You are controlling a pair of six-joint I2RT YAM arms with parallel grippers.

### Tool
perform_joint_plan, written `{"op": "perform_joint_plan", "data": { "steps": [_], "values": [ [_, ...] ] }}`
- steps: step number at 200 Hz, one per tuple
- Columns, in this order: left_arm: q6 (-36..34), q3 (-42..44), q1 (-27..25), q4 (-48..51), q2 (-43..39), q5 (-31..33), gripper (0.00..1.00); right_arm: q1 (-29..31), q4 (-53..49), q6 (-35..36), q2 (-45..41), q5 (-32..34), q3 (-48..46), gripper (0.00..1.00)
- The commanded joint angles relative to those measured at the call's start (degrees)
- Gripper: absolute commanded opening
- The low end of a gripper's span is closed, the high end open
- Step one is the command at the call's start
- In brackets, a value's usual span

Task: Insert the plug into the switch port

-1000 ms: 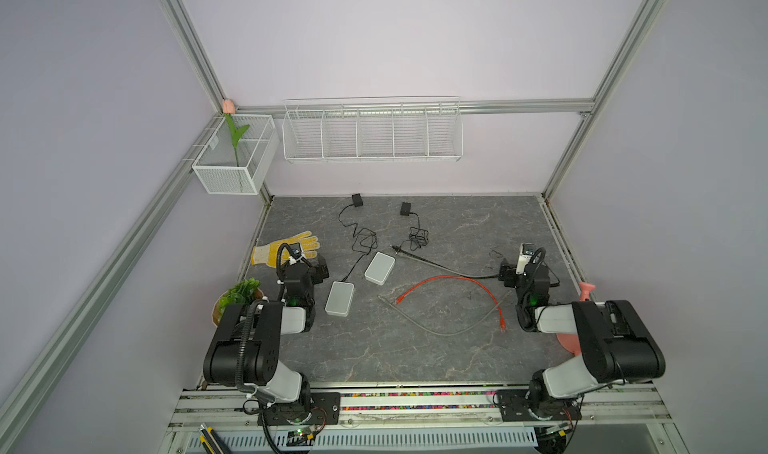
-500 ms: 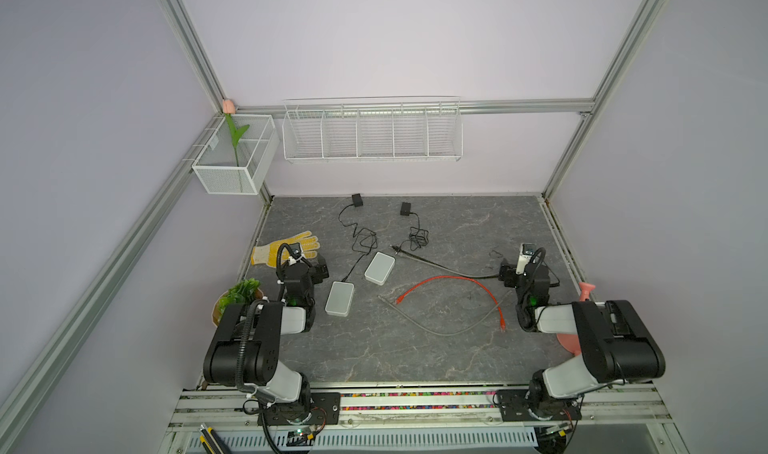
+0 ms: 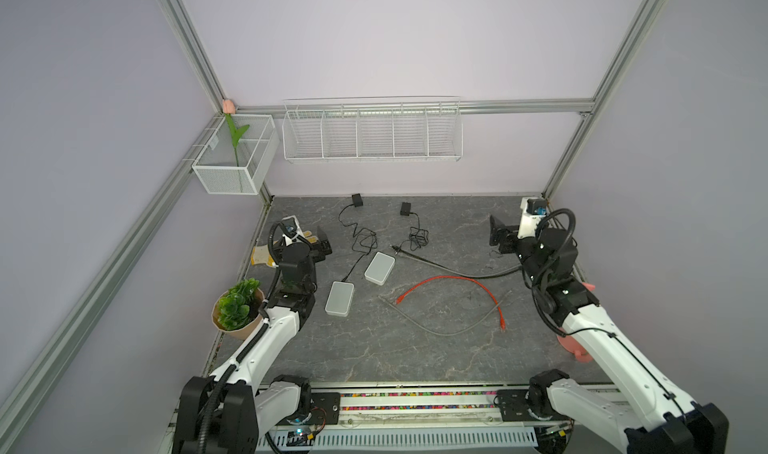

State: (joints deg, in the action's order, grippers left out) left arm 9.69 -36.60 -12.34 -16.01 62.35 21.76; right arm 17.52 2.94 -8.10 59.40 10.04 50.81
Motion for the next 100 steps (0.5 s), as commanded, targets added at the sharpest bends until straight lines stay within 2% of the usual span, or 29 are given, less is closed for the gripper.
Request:
{"op": "perform_joint_plan", "data": {
  "steps": [1, 14, 25, 41, 60, 79, 100],
  "values": [
    [9.79, -2.52, -0.49, 17.89, -2.3, -4.76, 0.98, 1.88, -19.64, -12.55, 7.92, -15.58, 3.77, 0.96],
    [12.04, -3.49, -0.58, 23.41, -2.42, -7.12, 0.98, 5.26, -18.21, -13.54, 11.63, -20.57, 6.48, 0.97],
    [13.1, -3.89, -0.66, 26.83, -1.94, -10.38, 0.98, 8.17, -20.61, -14.27, 15.98, -22.33, 11.63, 1.0],
    [14.52, -3.31, -0.76, 29.59, -1.4, -13.24, 0.97, 12.6, -26.66, -14.54, 23.66, -24.32, 21.12, 0.87],
    [16.47, 0.03, -0.76, 28.56, -2.5, -14.53, 0.97, 18.21, -29.46, -14.99, 31.47, -24.66, 28.86, 0.8],
    [16.84, 1.9, -0.76, 26.31, -2.0, -16.0, 0.9, 21.96, -28.55, -16.62, 37.18, -25.82, 32.79, 0.71],
    [13.67, -0.89, -0.76, 26.2, 2.62, -22.19, 0.83, 23.49, -26.42, -19.1, 41.0, -27.34, 34.48, 0.63]
  ]
}}
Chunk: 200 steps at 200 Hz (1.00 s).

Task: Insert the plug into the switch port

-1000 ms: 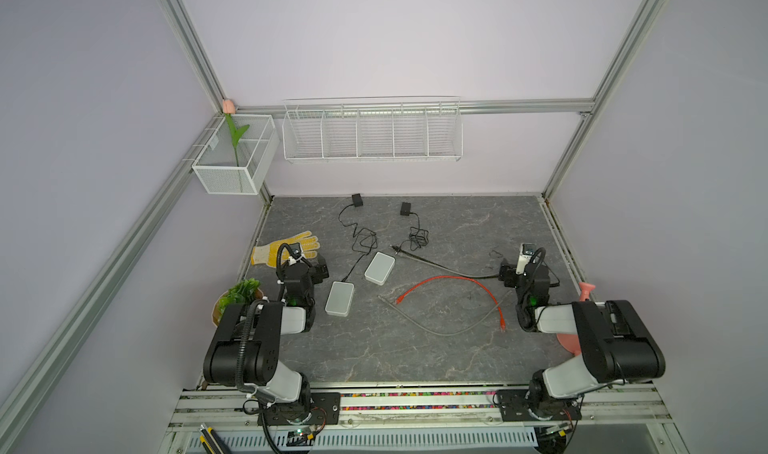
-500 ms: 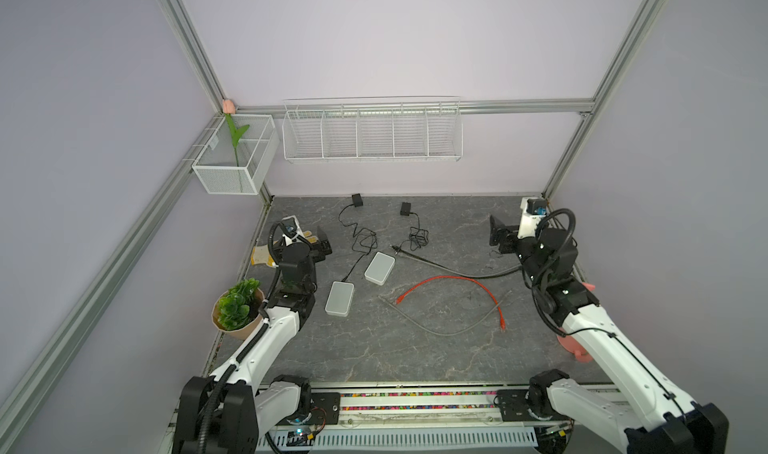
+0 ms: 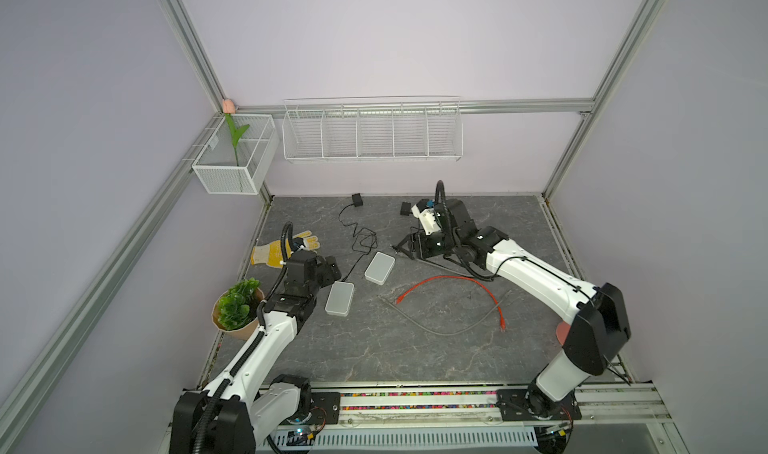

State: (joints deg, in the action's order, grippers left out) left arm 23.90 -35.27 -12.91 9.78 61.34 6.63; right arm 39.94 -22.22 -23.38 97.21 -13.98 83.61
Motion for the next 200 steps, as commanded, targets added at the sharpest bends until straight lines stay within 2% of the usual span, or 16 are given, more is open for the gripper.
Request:
{"op": "perform_joint_plan", "data": {
  "steps": [1, 24, 68, 100, 143, 180, 200],
  "values": [
    [-0.66, -2.42, -0.19, 0.41, 4.01, -7.29, 0.83, 1.13, -1.12, -3.89, 3.26, -3.33, 1.66, 0.63],
    [-3.53, -8.19, -0.19, 2.88, 11.68, -12.9, 0.77, 1.12, 0.44, -5.36, 2.34, -2.48, 0.01, 0.6],
    [-5.87, -17.39, -0.19, 5.24, 24.4, -18.85, 0.73, -0.27, -0.46, -4.49, -4.29, 0.58, -4.92, 0.6],
    [-8.07, -21.56, -1.2, 6.96, 31.08, -18.9, 0.63, -1.59, -0.6, -4.15, -8.21, 0.58, -8.23, 0.6],
    [-9.71, -25.25, -1.86, 8.53, 36.99, -18.68, 0.63, -3.1, -0.55, -3.35, -11.24, 0.71, -10.47, 0.6],
    [-10.84, -26.98, -2.1, 9.42, 40.02, -15.94, 0.63, -3.87, 0.06, -3.08, -12.64, -0.17, -12.36, 0.6],
    [-11.39, -28.26, -2.24, 9.96, 41.78, -16.31, 0.54, -4.22, 0.24, -3.12, -13.54, -0.17, -13.33, 0.61]
  ]
}}
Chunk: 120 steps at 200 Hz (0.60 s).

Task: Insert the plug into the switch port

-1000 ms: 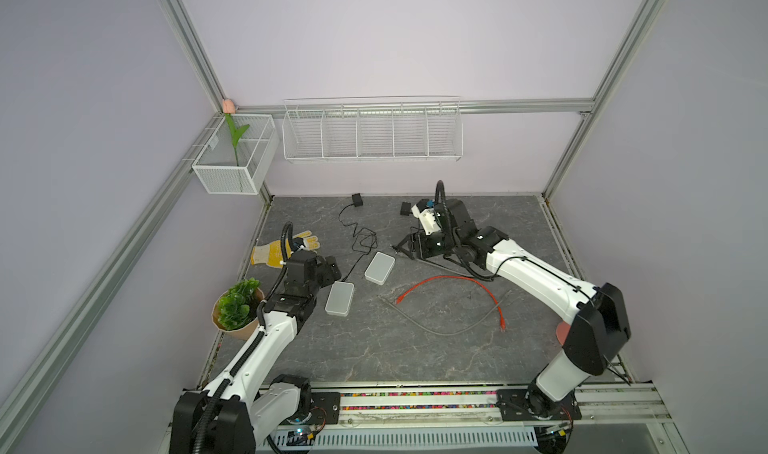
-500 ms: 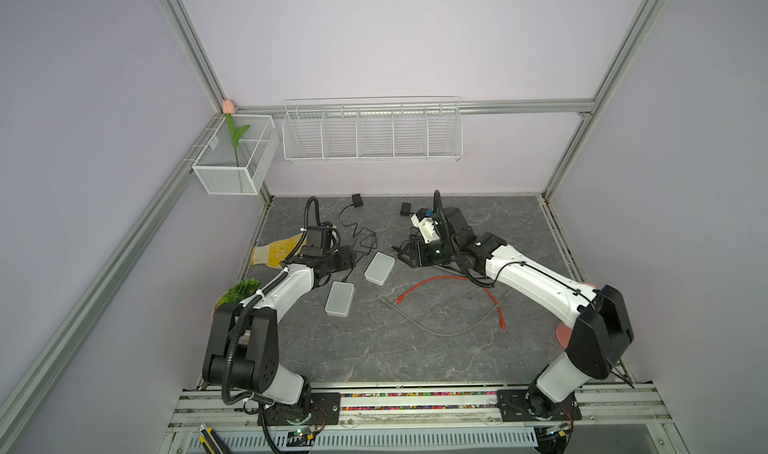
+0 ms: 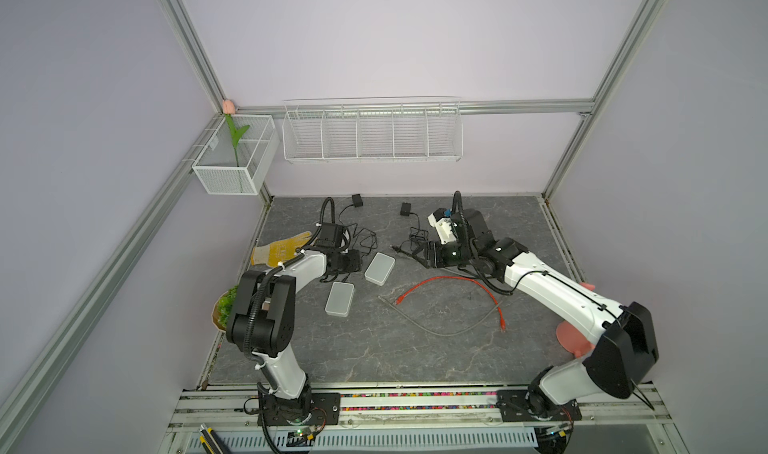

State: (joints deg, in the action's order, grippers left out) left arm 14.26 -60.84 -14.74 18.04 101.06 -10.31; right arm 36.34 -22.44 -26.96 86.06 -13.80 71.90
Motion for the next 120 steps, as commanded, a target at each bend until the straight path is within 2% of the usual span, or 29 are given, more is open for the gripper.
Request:
{"op": "perform_joint_plan", "data": {
  "steps": [1, 35, 50, 72, 120],
  "values": [
    [-1.81, -2.78, -0.48, 1.76, 2.14, 0.64, 0.54, -0.63, 0.46, 0.49, -2.39, -0.35, -1.65, 0.61],
    [-3.85, -6.31, -2.27, 5.4, 5.49, 2.24, 0.38, -1.4, 0.75, 0.59, -3.89, -0.01, -3.02, 0.61],
    [-4.0, -7.24, -2.48, 6.0, 6.4, 2.26, 0.28, -1.71, 0.8, 0.49, -4.45, 0.26, -3.51, 0.61],
    [-4.11, -8.75, -2.57, 7.03, 7.07, 2.01, 0.0, -1.97, 0.92, 0.5, -5.07, 0.91, -4.17, 0.61],
    [-5.77, -14.03, -2.84, 10.72, 3.3, 1.84, 0.0, -1.98, 1.87, 1.15, -5.32, -0.99, -5.13, 0.59]
  ]
}}
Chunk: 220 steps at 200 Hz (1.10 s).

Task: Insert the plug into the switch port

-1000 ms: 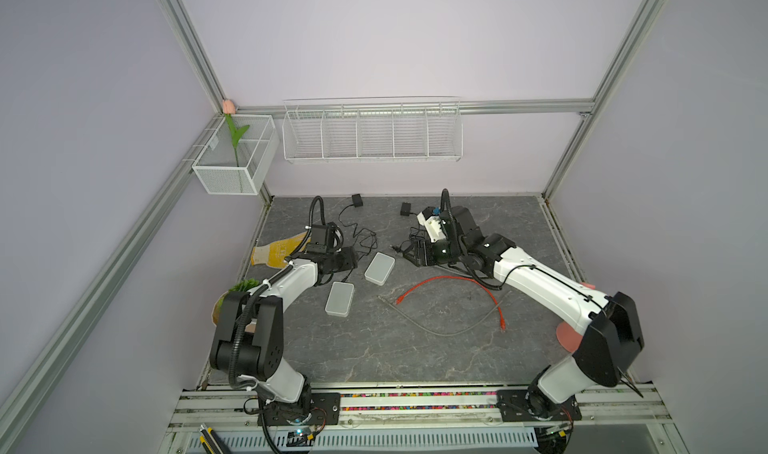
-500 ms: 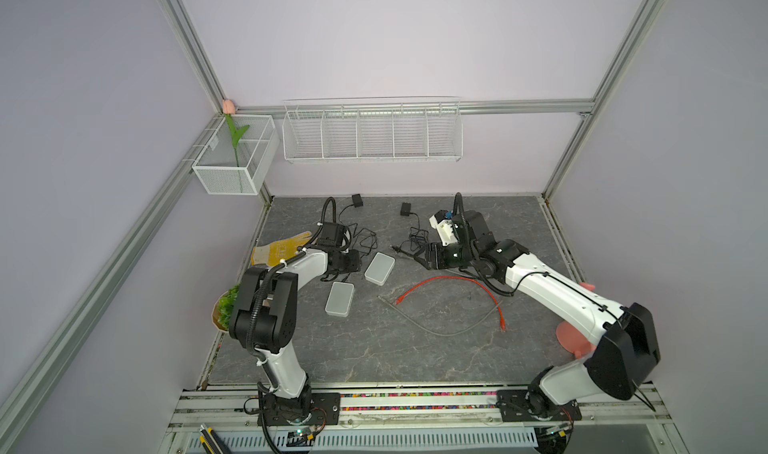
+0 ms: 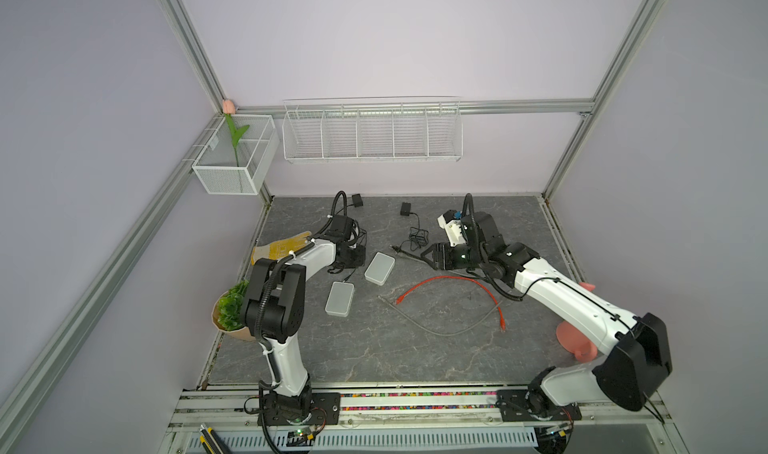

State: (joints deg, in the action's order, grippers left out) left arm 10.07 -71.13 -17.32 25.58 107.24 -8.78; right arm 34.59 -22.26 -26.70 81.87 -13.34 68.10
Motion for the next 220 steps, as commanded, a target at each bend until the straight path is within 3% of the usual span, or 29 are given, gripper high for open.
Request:
{"op": "perform_joint_plan", "data": {
  "steps": [1, 44, 84, 135, 180, 220],
  "values": [
    [-1.56, -3.83, -0.26, 3.3, -3.16, 0.28, 0.0, -0.23, 1.78, 0.92, -1.15, -1.57, -1.36, 0.59],
    [2.16, -5.74, -0.32, 3.26, -13.03, -4.24, 0.0, 2.6, 6.59, 3.78, -1.91, -8.57, -2.52, 0.66],
    [11.3, 4.44, -1.44, -9.05, -22.24, -9.89, 0.0, 6.32, 15.47, 2.62, 2.04, -16.2, -3.3, 0.69],
    [20.16, 15.7, -3.69, -23.15, -31.66, -13.08, 0.0, 7.8, 29.34, -2.04, 5.09, -20.93, -6.78, 0.65],
    [23.25, 19.39, -4.56, -27.24, -35.55, -13.49, 0.0, 8.44, 28.88, -2.79, 9.54, -20.58, -3.93, 0.52],
    [24.22, 21.12, -5.33, -28.84, -36.57, -13.46, 0.0, 8.91, 29.79, -3.39, 12.12, -20.52, -1.78, 0.49]
  ]
}}
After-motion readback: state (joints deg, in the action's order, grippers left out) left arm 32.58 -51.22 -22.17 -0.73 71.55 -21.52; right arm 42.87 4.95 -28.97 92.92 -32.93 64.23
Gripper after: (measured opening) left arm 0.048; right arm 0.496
